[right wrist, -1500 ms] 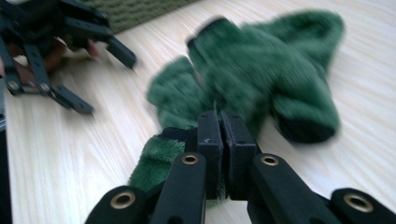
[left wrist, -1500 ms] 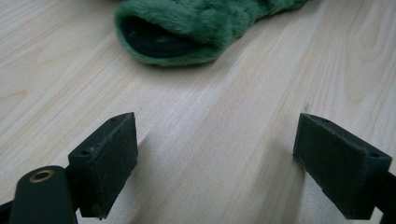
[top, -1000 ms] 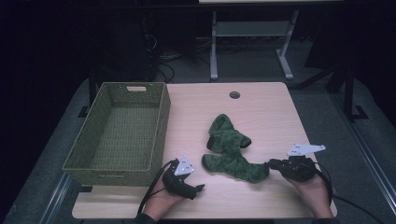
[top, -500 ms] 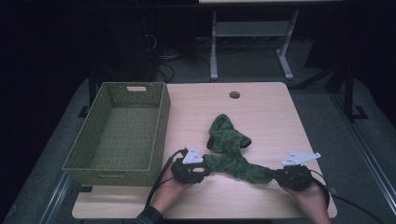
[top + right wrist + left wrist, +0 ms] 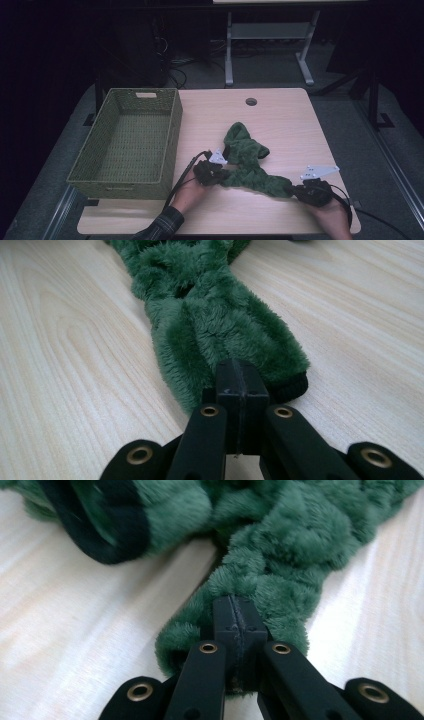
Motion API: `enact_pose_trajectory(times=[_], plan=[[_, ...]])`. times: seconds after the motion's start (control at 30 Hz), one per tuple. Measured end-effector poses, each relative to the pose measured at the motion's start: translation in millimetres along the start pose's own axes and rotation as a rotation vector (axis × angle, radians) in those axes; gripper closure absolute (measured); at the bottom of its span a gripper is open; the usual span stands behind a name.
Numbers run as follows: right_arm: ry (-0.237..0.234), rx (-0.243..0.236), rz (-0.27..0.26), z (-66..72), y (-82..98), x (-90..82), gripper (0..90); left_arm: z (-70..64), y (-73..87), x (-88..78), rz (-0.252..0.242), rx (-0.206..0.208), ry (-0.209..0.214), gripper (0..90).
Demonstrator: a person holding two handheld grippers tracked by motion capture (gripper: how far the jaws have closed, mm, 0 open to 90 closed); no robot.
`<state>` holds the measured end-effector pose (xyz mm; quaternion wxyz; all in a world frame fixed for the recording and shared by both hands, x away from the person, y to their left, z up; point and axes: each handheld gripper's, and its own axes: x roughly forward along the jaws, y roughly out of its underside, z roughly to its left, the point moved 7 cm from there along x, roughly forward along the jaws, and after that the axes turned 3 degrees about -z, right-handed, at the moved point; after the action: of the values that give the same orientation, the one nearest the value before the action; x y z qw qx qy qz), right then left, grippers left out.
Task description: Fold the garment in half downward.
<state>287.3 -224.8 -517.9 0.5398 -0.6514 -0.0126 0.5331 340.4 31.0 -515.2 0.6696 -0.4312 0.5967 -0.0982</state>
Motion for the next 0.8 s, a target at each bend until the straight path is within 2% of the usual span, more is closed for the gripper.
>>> enact_pose_trajectory(times=[0.03, 0.07, 0.13, 0.3, 0.4, 0.5, 0.6, 0.63, 0.67, 0.7, 0.8], plan=[[0.001, -0.001, 0.0, 0.0, 0.1, -0.1, 90.0, -2.2, 2.9, -3.2, 0.02, 0.009, 0.006, 89.9], [0.001, -0.001, 0.0, 0.0, 0.1, -0.1, 90.0, -2.2, 2.9, -3.2, 0.02, 0.009, 0.006, 89.9], [-0.002, 0.002, 0.011, 4.0, 1.6, -1.2, 90.0, -10.1, 11.4, -11.3, 0.04, 0.008, 0.019, 89.9], [-0.017, -0.017, 0.031, 14.7, 4.7, -0.2, 90.0, -19.2, 23.5, -23.0, 0.052, -0.01, 0.031, 89.9], [-0.02, -0.025, 0.038, 20.4, 5.2, 0.3, 90.0, -22.5, 29.5, -29.3, 0.066, -0.007, 0.03, 89.9], [-0.029, -0.026, 0.041, 23.2, 6.1, -0.2, 90.0, -27.0, 33.9, -32.8, 0.053, -0.025, 0.025, 89.9], [-0.035, -0.03, 0.044, 25.6, 6.6, -0.4, 90.0, -27.9, 36.1, -35.2, 0.061, -0.025, 0.037, 89.8], [-0.042, -0.032, 0.04, 26.4, 5.7, -0.2, 90.0, -27.5, 34.1, -36.6, 0.044, -0.047, 0.048, 89.3], [-0.042, -0.032, 0.04, 26.4, 5.7, -0.2, 90.0, -27.5, 34.1, -36.6, 0.044, -0.047, 0.048, 85.3], [-0.043, -0.047, 0.033, 26.4, 1.8, -0.8, 88.5, -25.4, 27.3, -40.3, -0.002, -0.055, 0.038, 81.1], [-0.036, -0.049, 0.001, 23.7, -10.1, -3.8, 85.6, -22.2, 15.6, -45.8, -0.029, -0.046, 0.019, 77.6]])
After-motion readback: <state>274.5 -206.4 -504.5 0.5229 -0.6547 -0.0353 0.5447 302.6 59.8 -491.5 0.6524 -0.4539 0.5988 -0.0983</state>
